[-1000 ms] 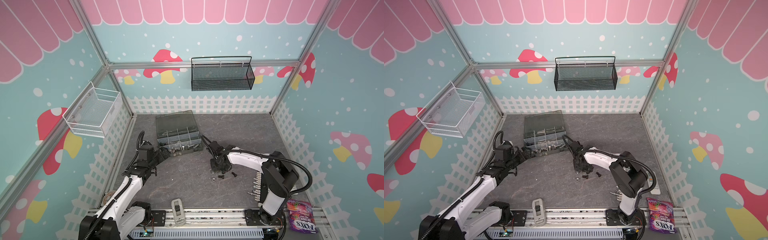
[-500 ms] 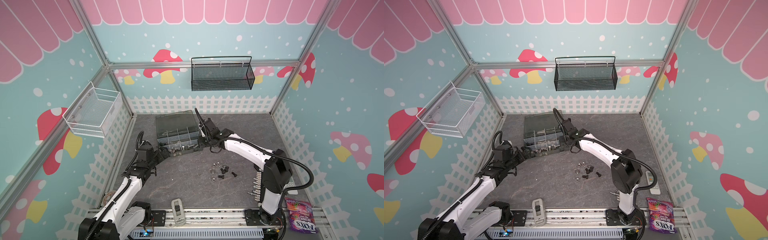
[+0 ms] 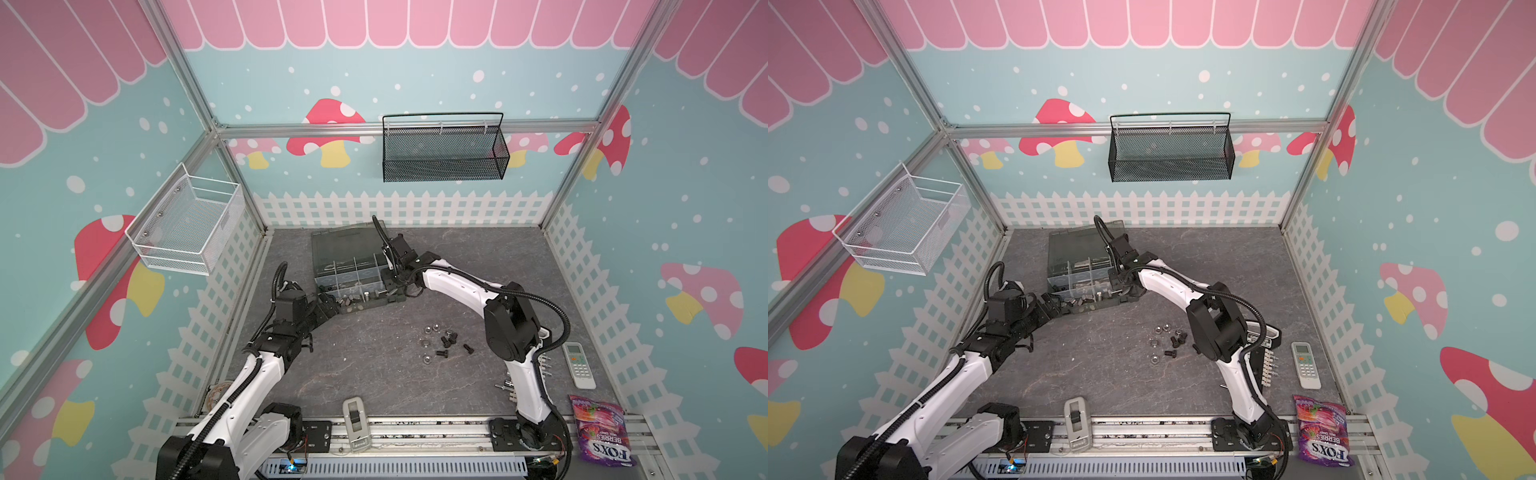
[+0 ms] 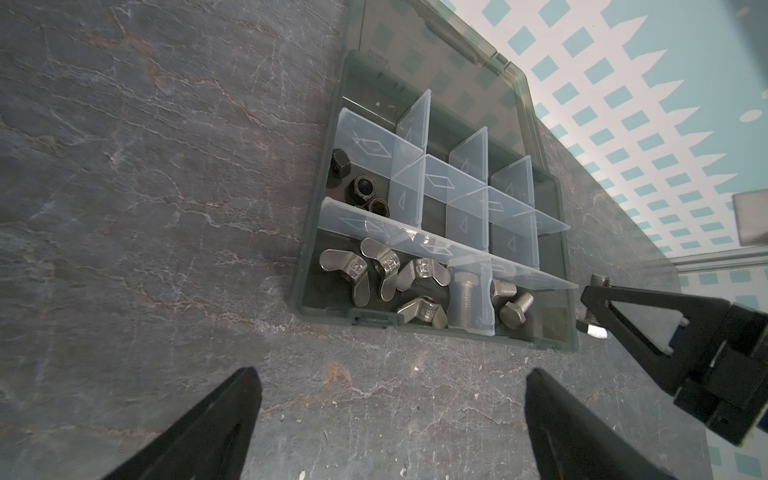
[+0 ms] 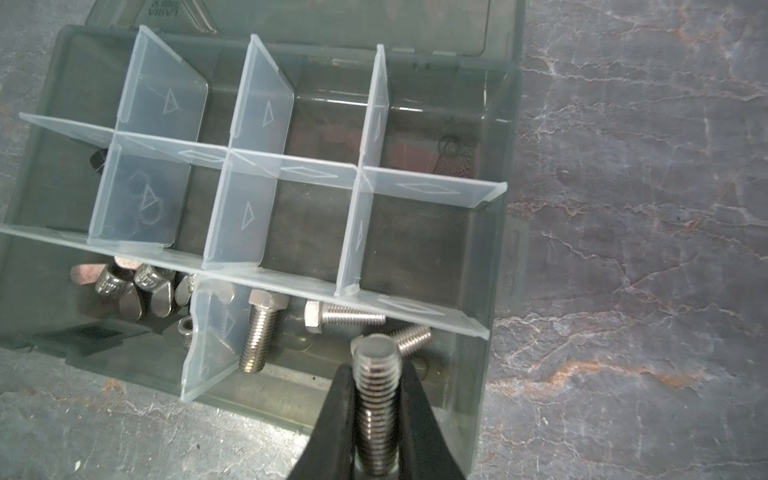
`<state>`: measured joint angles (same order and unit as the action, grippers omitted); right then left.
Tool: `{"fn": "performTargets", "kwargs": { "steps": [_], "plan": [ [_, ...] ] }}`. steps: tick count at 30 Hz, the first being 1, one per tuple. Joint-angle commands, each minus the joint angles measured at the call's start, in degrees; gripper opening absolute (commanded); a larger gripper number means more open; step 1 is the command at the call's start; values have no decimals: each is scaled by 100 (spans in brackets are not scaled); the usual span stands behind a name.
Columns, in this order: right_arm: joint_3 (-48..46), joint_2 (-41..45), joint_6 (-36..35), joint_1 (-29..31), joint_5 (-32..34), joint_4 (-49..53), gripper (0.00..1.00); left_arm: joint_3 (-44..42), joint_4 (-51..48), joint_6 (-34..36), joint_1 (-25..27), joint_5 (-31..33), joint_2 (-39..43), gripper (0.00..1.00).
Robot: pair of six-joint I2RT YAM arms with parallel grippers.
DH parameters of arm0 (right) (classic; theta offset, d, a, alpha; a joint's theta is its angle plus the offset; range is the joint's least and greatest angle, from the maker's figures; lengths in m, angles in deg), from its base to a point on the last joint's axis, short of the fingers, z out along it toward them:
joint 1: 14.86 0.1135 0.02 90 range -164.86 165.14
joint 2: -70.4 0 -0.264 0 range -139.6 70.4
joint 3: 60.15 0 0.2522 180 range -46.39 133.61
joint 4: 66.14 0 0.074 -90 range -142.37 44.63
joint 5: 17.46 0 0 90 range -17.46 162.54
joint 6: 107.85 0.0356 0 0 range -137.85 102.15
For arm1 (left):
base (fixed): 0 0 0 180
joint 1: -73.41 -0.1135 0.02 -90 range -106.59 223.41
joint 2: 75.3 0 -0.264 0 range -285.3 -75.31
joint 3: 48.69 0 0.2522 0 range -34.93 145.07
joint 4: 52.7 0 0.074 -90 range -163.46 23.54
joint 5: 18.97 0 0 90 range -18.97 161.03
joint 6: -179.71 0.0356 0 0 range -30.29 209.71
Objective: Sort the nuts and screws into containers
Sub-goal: 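Carry the silver bolt with the right gripper over the organizer, then lower the silver bolt into the bolt compartment and open the right gripper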
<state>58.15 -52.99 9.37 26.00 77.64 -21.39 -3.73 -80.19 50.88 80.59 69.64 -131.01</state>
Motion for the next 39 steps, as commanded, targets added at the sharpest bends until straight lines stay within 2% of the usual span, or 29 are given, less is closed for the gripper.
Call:
{"fn": "performTargets", "kwargs": {
  "steps": [1, 10, 19, 39],
  "plan": [
    [163, -194, -51, -119, 43, 63, 5, 33, -103, -61, -41, 144, 69, 100],
    [181, -432, 33, -142, 113, 100, 6, 77, -172, -38, -41, 179, 79, 100],
    [164, -572, 71, -140, 231, 239, 11, 71, -173, -42, -41, 185, 79, 100],
    [-486, 217, 244, -70, 175, -9, 11, 63, -156, -27, -41, 161, 69, 100]
  ]
}}
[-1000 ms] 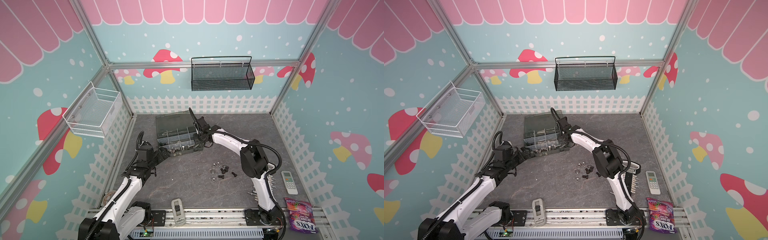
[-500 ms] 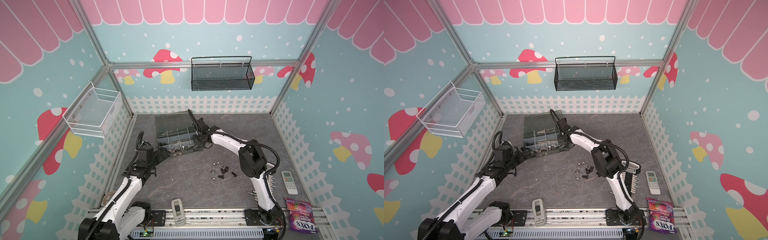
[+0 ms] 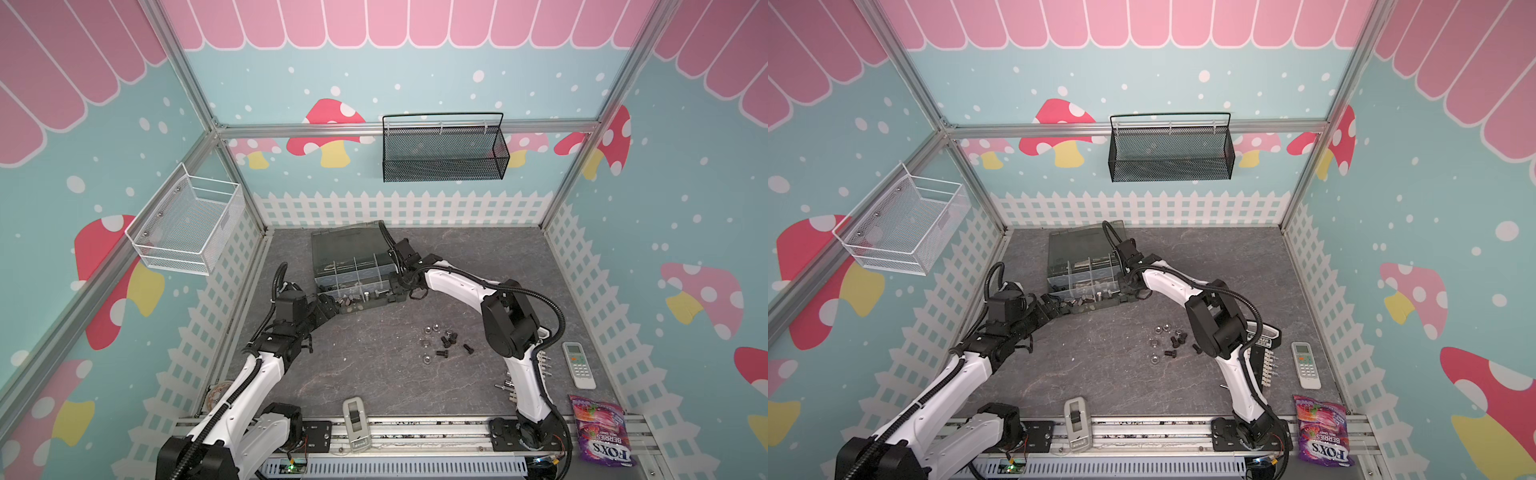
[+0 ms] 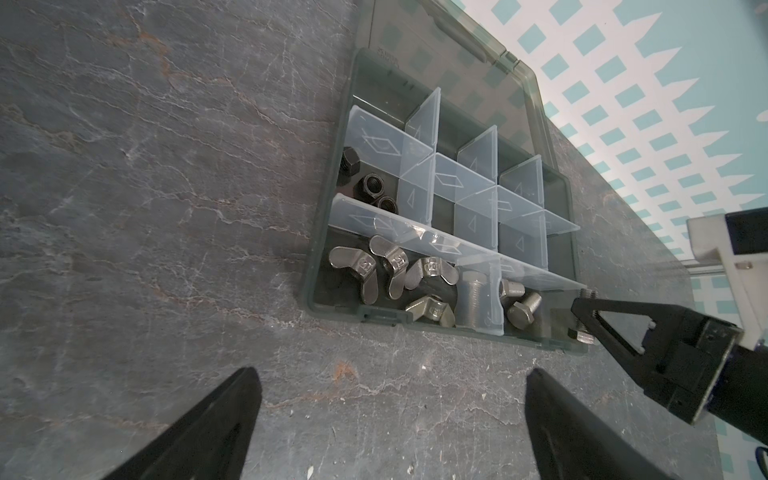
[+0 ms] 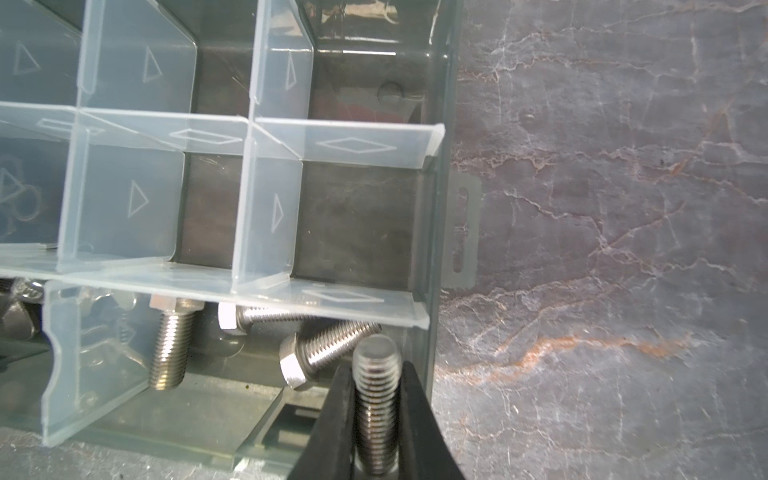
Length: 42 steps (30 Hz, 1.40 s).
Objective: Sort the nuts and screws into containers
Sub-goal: 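Lower the silver bolt into the bolt compartment and open the right gripper, then move the right gripper back to the pile of bolts and nuts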
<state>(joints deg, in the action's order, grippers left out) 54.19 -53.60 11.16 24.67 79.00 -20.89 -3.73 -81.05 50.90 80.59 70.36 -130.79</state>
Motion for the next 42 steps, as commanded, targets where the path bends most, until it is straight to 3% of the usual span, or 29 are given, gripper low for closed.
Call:
{"fn": "performTargets", "kwargs": {
  "steps": [1, 10, 21, 27, 35, 42],
  "plan": [
    [-99, 253, 69, 64, 32, -55, 11, 66, -71, -26, -41, 85, 51, 100],
    [-99, -3, 89, 85, -79, -133, 12, 37, -74, -24, -41, 84, 95, 100],
    [-82, -115, 87, 81, -16, -98, 31, 45, -116, -9, -41, 118, 132, 100],
    [-20, -20, 47, 81, 28, -55, 33, 39, -123, -11, -41, 106, 143, 100],
    [76, 506, -13, 87, 114, 121, 33, 27, -136, -27, -41, 129, 189, 100],
    [-666, 1320, 211, 81, 213, 103, 34, 26, -141, -51, -47, 127, 209, 100]
  ]
}}
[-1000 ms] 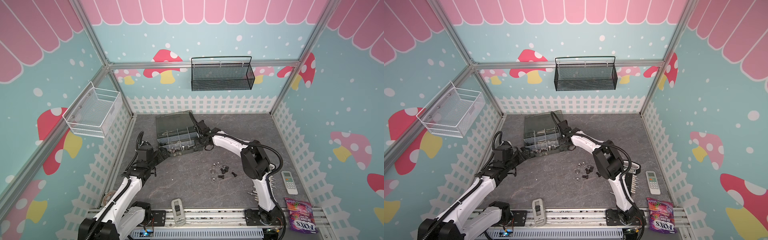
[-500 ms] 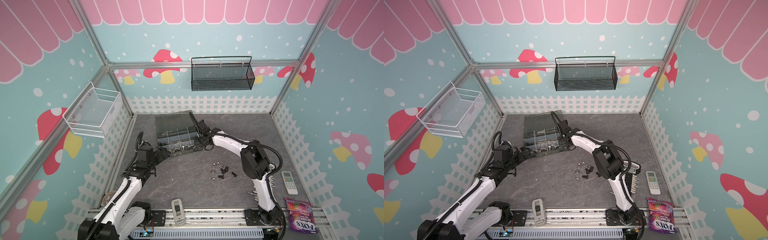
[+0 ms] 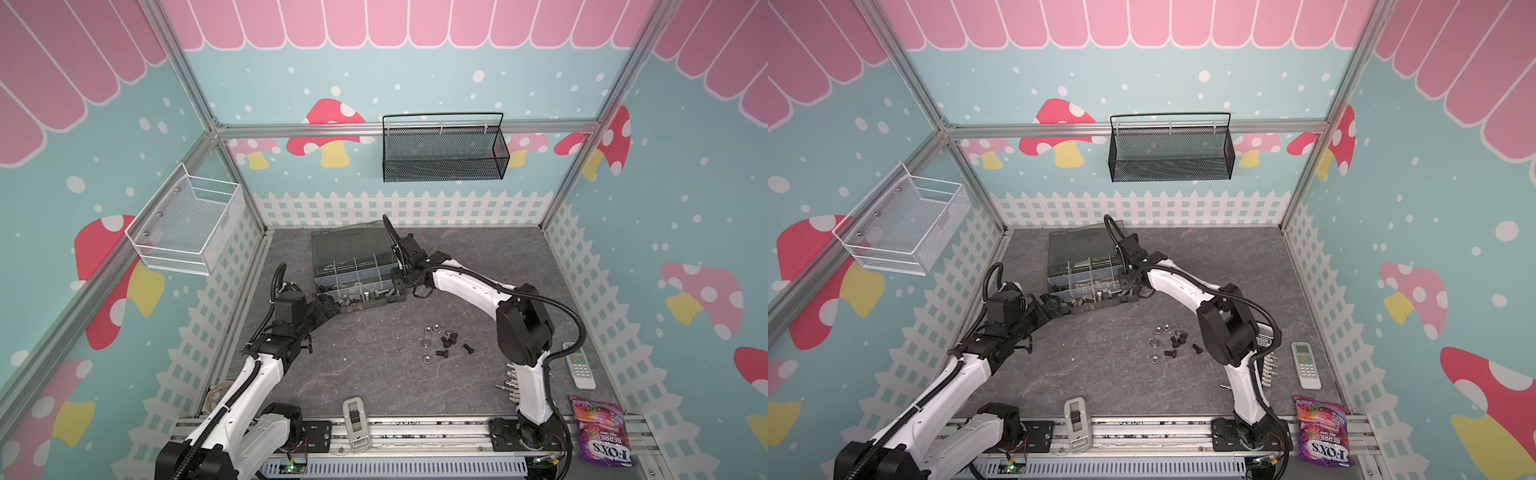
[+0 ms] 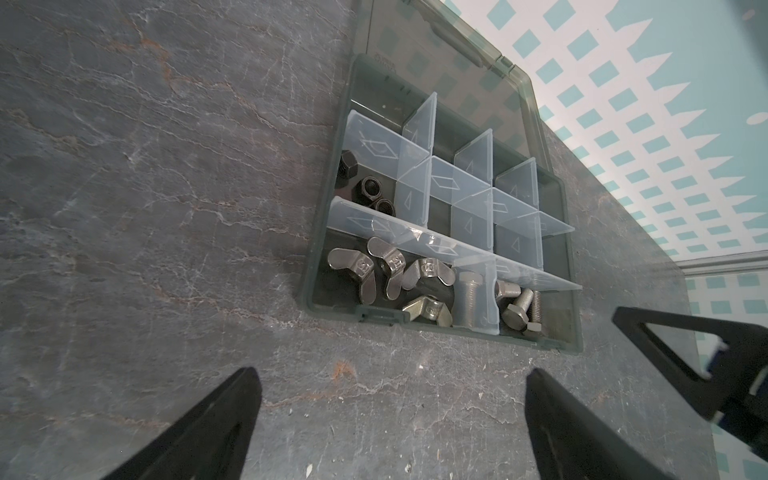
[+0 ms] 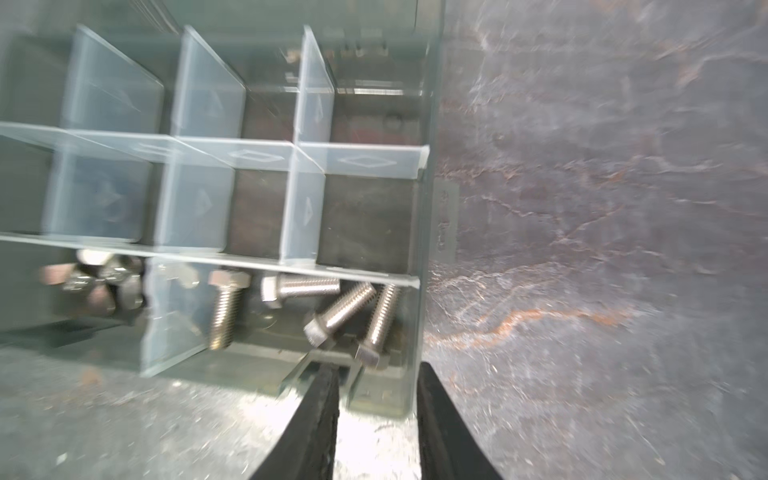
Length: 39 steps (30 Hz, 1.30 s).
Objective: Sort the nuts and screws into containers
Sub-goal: 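Move the right gripper back to the pile of bolts and nuts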
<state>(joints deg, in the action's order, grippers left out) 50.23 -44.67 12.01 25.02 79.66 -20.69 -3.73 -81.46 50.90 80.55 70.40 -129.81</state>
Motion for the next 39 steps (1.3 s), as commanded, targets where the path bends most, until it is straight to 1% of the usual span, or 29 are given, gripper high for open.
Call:
{"fn": "performTargets", "kwargs": {
  "steps": [1, 5, 11, 15, 19, 22, 26, 32, 39],
  "plan": [
    [-468, 566, 176, 46, 186, 86, 35, 26, -106, -56, -44, 120, 122, 100],
    [-1326, 1351, 445, 46, 325, 110, 36, 1, -112, -91, -55, 115, 181, 100],
    [-2741, 2395, 1070, 53, 186, 196, 37, -48, -30, -143, -67, 79, 209, 100],
    [-3511, 2819, 1478, 46, 21, 298, 37, -12, 3, -142, -64, 17, 125, 100],
    [-3974, 3022, 1708, 46, -89, 499, 36, 45, 24, -140, -66, -110, 16, 100],
    [-4208, 3139, 1732, 46, -157, 545, 35, 62, 32, -150, -68, -151, -42, 100],
    [-4279, 3111, 1645, 47, -316, 591, 31, 47, 84, -195, -64, -176, -64, 100],
    [-4211, 2798, 1410, 47, -470, 660, 29, 40, 129, -209, -64, -205, -122, 100],
    [-3978, 2431, 1172, 48, -356, 679, 28, 20, 182, -220, -69, -228, -175, 100]
  ]
}}
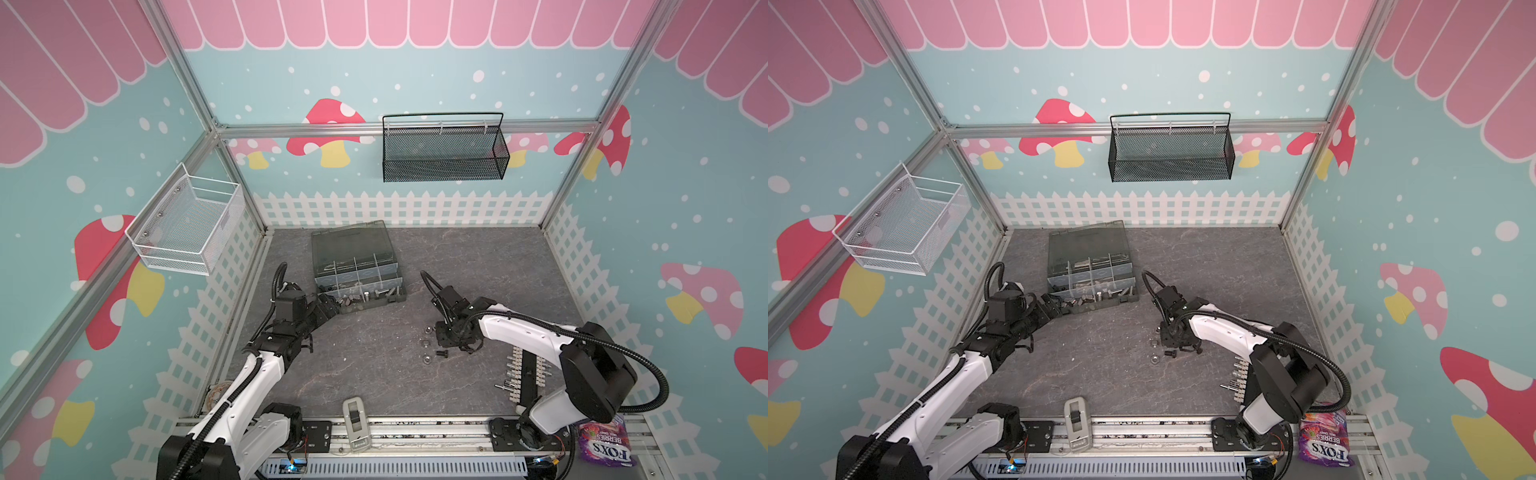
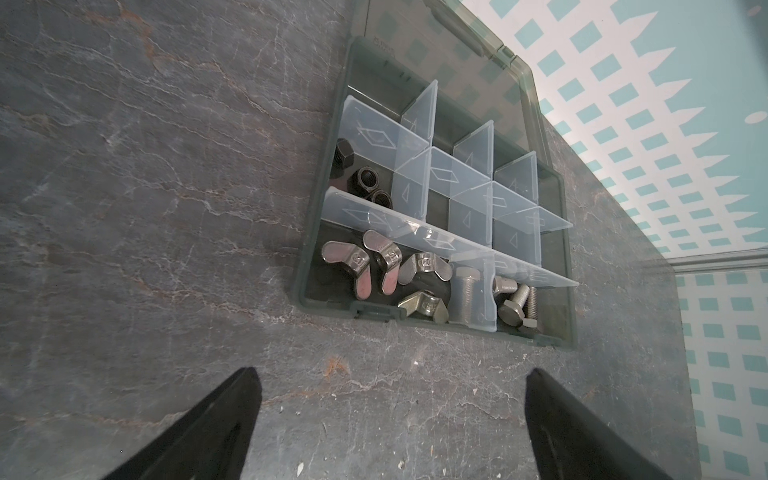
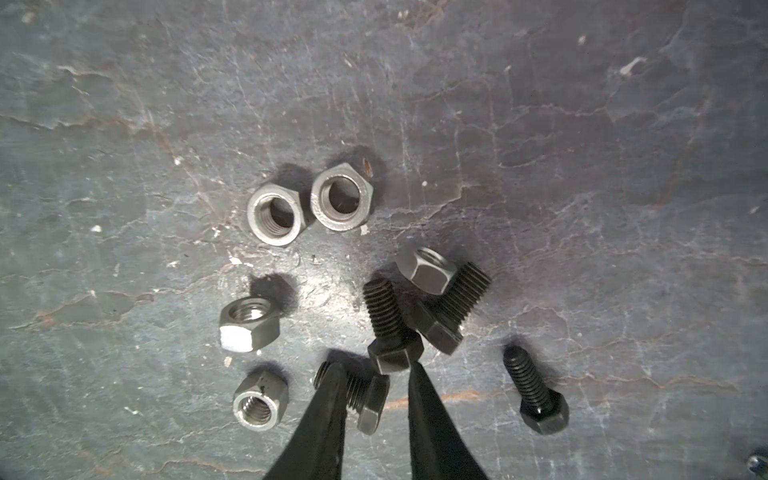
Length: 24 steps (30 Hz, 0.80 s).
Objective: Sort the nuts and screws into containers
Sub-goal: 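Lower the right gripper onto a black bolt and close it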
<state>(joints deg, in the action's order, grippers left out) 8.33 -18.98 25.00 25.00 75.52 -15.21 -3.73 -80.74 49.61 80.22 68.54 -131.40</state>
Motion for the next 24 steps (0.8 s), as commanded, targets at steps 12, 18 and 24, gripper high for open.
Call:
{"fn": "performTargets", "kwargs": {
  "steps": [12, 18, 24],
  "plan": [
    [519, -574, -452, 53, 310, 251, 28, 7, 110, -80, -33, -7, -24, 100],
    [618, -852, -591, 49, 352, 264, 27, -24, 110, -78, -33, -7, -2, 100],
    [610, -1022, -687, 49, 354, 272, 26, -44, 92, -79, -40, 23, 29, 100]
  ]
}}
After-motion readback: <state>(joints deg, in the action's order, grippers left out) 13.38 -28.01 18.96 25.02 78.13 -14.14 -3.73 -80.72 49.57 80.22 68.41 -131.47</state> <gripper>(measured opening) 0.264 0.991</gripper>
